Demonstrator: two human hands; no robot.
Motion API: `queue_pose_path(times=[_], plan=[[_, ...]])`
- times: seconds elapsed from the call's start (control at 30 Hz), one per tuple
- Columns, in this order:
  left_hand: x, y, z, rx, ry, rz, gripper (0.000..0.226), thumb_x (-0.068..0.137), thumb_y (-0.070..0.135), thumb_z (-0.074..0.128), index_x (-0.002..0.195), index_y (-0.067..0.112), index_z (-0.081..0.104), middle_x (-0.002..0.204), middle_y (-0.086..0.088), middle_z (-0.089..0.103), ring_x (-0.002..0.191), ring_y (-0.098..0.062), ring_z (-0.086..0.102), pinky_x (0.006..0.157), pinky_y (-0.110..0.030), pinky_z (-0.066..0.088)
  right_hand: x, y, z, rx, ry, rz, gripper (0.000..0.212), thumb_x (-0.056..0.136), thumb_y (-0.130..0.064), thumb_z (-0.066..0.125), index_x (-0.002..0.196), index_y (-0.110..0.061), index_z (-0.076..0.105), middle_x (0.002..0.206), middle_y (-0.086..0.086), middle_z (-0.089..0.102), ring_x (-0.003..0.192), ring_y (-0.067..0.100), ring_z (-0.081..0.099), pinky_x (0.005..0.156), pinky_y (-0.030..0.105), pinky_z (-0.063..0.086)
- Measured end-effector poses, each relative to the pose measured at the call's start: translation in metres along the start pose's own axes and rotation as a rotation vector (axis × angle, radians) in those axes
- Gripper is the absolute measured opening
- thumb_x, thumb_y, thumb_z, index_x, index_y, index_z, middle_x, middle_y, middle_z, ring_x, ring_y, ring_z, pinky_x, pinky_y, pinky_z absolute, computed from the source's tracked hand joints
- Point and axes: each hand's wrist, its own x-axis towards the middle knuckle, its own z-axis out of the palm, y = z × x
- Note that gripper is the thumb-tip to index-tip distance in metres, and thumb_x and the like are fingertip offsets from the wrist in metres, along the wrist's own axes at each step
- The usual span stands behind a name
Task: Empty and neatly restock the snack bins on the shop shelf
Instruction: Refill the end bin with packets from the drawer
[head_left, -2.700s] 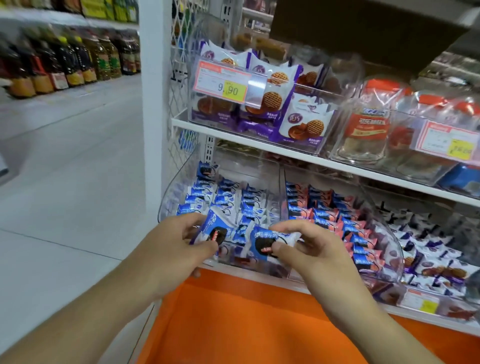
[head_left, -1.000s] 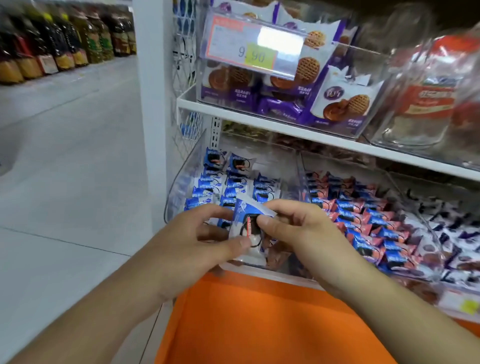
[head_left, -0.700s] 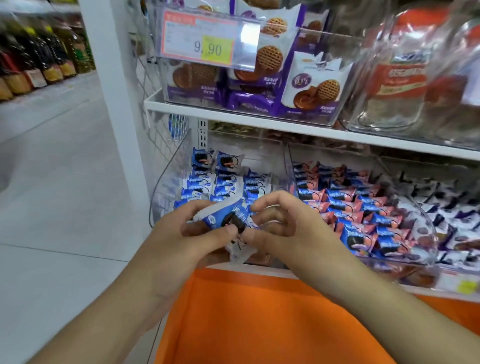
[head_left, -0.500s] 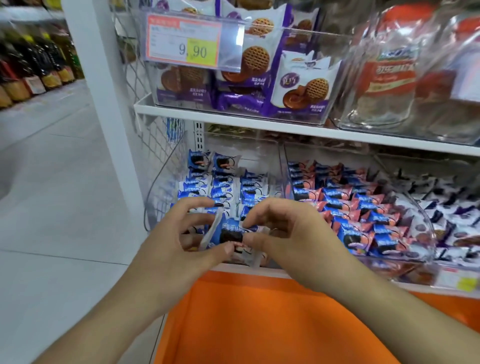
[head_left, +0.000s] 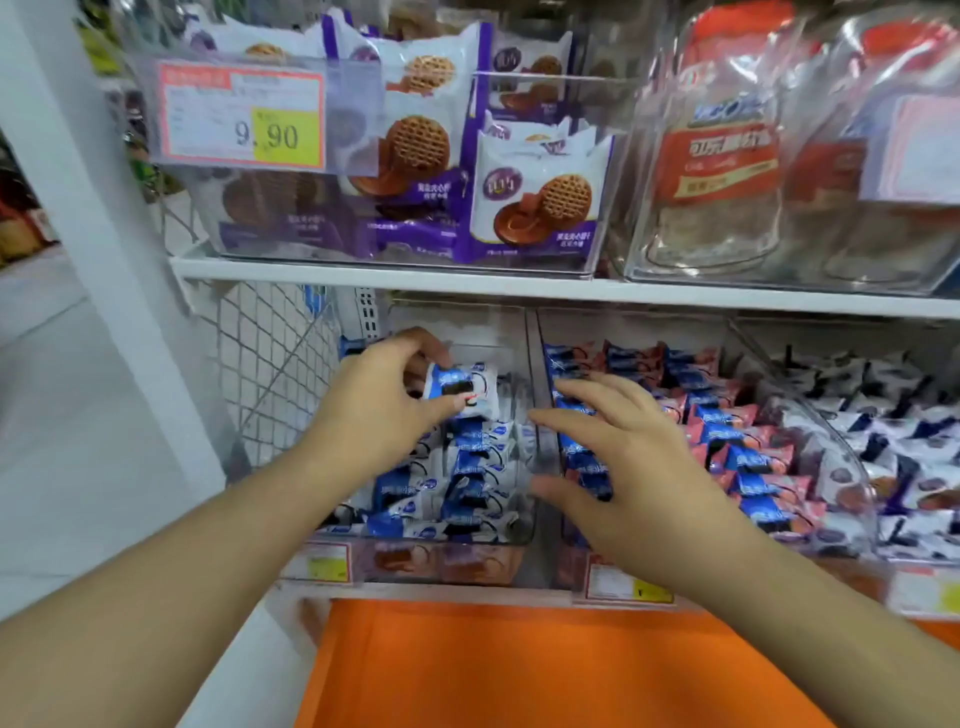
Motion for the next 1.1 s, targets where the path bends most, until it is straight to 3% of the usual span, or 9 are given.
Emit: queue_pose_path(times=[0.13,0.23,0.37,0.5,0.57,0.77,0.87,1.0,1.1], plan=[[0.057,-0.011,0.038,0.030,0.039,0.107,0.036,0.081,0.034,0.087,0.109,0.030,0.064,0.092,0.012,0.066,0.077,-0.005,0.063,0.065,-0.015,0.049,-0.002,0.002,0.007,0.011,0.017,0.035,0.068,0.086,-0.075,0.048,0.148,-0.047,0.050,0.162,-0.018,0.026,0.154,0.010,0.008,0.123,0.037,0.019],[0.085,-0.022,0.063,0.108,0.003,0.141,0.041,0.089,0.036,0.080,0.122,0.034,0.058,0.100,0.009,0.065,0.082,-0.015,0.064,0.074,-0.029,0.053,-0.002,0.005,0.012,0.007,0.012,0.039,0.072,0.083,-0.080,0.033,0.149,-0.053,0.043,0.159,-0.021,0.021,0.152,0.005,0.005,0.115,0.025,0.016],[0.105,-0.036,0.085,0.333,0.008,0.251,0.026,0.094,0.040,0.073,0.113,0.033,0.057,0.102,0.006,0.060,0.098,-0.021,0.058,0.075,-0.033,0.044,0.000,0.009,0.016,-0.022,0.044,0.009,0.068,0.085,-0.080,0.032,0.148,-0.055,0.041,0.153,-0.021,0.022,0.147,0.003,0.011,0.102,0.011,0.016],[0.110,-0.047,0.086,0.410,0.092,0.319,0.023,0.089,0.041,0.077,0.106,0.031,0.064,0.122,0.009,0.057,0.123,-0.023,0.045,0.102,-0.042,0.041,0.000,0.012,0.020,-0.004,0.059,-0.010,0.063,0.087,-0.078,0.039,0.147,-0.057,0.041,0.154,-0.023,0.023,0.149,0.001,0.010,0.101,0.011,0.017],[0.111,-0.050,0.086,0.406,0.142,0.315,0.023,0.088,0.040,0.078,0.105,0.029,0.067,0.125,0.008,0.053,0.125,-0.023,0.042,0.104,-0.041,0.038,0.000,0.013,0.020,0.000,0.064,-0.009,0.063,0.087,-0.078,0.039,0.146,-0.058,0.040,0.155,-0.023,0.023,0.150,0.002,0.010,0.105,0.016,0.017],[0.102,-0.048,0.086,0.474,0.088,0.264,0.036,0.090,0.046,0.075,0.121,0.031,0.071,0.130,0.002,0.047,0.129,-0.028,0.037,0.105,-0.045,0.037,0.000,0.012,0.020,-0.004,0.061,0.007,0.068,0.087,-0.079,0.035,0.147,-0.052,0.046,0.154,-0.015,0.029,0.151,0.011,0.015,0.111,0.028,0.019],[0.079,-0.043,0.070,0.391,0.068,0.285,0.045,0.088,0.037,0.079,0.130,0.029,0.068,0.131,-0.001,0.051,0.125,-0.028,0.043,0.105,-0.045,0.042,-0.001,0.012,0.021,0.007,0.068,0.009,0.067,0.087,-0.077,0.037,0.146,-0.050,0.048,0.154,-0.012,0.032,0.150,0.012,0.018,0.112,0.028,0.014],[0.026,-0.034,0.031,0.202,-0.142,0.233,0.032,0.089,0.036,0.080,0.119,0.038,0.070,0.114,0.017,0.060,0.101,0.001,0.056,0.078,-0.012,0.041,0.000,0.011,0.020,0.032,0.054,0.027,0.067,0.085,-0.077,0.038,0.146,-0.051,0.048,0.154,-0.011,0.032,0.150,0.015,0.018,0.114,0.036,0.020],[-0.012,-0.039,0.004,0.168,-0.285,0.175,0.021,0.087,0.038,0.082,0.106,0.041,0.074,0.097,0.024,0.069,0.093,0.007,0.061,0.069,-0.007,0.042,0.000,0.011,0.020,0.073,0.044,0.044,0.069,0.084,-0.077,0.038,0.146,-0.049,0.050,0.153,-0.011,0.034,0.149,0.015,0.019,0.115,0.038,0.023]])
